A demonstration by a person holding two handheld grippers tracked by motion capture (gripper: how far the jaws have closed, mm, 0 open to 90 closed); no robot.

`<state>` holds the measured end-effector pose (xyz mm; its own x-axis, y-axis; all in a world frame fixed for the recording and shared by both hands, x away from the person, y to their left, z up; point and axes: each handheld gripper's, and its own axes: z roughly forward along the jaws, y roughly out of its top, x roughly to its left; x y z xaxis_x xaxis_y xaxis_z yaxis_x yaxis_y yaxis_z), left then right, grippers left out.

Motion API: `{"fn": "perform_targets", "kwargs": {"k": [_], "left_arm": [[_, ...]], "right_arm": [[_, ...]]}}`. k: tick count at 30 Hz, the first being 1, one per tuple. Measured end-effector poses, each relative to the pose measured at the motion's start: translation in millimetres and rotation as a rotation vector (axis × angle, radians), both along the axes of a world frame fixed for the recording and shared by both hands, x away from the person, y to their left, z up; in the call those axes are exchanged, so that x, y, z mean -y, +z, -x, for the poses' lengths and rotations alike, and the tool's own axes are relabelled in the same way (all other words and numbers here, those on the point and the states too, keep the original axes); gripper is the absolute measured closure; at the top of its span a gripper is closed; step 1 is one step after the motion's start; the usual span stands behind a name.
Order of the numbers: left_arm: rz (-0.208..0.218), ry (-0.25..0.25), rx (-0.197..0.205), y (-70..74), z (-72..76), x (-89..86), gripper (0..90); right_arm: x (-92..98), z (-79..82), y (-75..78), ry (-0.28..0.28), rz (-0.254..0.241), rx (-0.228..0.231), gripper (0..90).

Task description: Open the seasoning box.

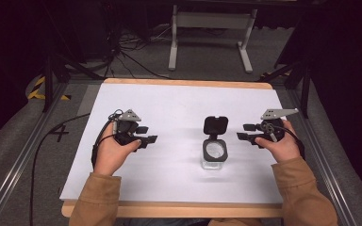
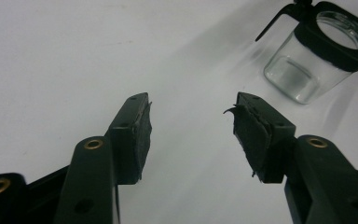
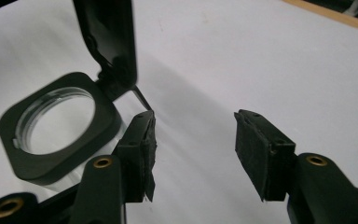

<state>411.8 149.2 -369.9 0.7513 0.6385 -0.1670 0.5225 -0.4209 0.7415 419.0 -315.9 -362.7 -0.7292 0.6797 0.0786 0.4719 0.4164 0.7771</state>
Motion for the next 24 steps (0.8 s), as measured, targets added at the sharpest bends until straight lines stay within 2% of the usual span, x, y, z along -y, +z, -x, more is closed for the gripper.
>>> {"fn": "perform_targets", "kwargs": {"k": [7,10,11,15,17,20,21,23,24], "left_arm": [[-0.017,0.012,-0.050,-18.7,-10.4,-4.9,44.5],[-0.047,0.017,-0.059,-26.7,-14.8,-7.3,44.7],[-0.044,0.027,-0.069,-28.9,-15.3,-7.2,44.9],[-0.049,0.015,-0.108,-40.6,-20.1,-7.5,44.4],[-0.054,0.011,-0.113,-42.9,-21.2,-7.3,44.0],[-0.071,0.005,-0.135,-49.9,-24.0,-7.0,43.6],[-0.074,0.006,-0.129,-52.6,-25.4,-7.3,43.2],[-0.087,0.003,-0.154,-56.4,-26.1,-6.4,43.0],[-0.092,-0.003,-0.151,-58.6,-27.1,-5.9,43.0]], "right_arm": [[15.0,-10.8,-17.9,-0.050,0.026,-0.049,47.9],[19.9,-14.2,-25.0,-0.067,0.030,-0.066,47.9],[22.4,-15.8,-28.6,-0.077,0.029,-0.077,47.9],[27.8,-20.2,-39.0,-0.095,0.040,-0.101,47.9],[29.5,-23.2,-46.2,-0.100,0.065,-0.118,47.9],[30.1,-24.9,-52.5,-0.113,0.084,-0.116,47.9],[30.7,-25.8,-55.8,-0.113,0.091,-0.130,48.2],[31.3,-27.0,-60.9,-0.114,0.100,-0.144,48.6],[30.8,-27.3,-63.4,-0.117,0.107,-0.151,48.5]]}}
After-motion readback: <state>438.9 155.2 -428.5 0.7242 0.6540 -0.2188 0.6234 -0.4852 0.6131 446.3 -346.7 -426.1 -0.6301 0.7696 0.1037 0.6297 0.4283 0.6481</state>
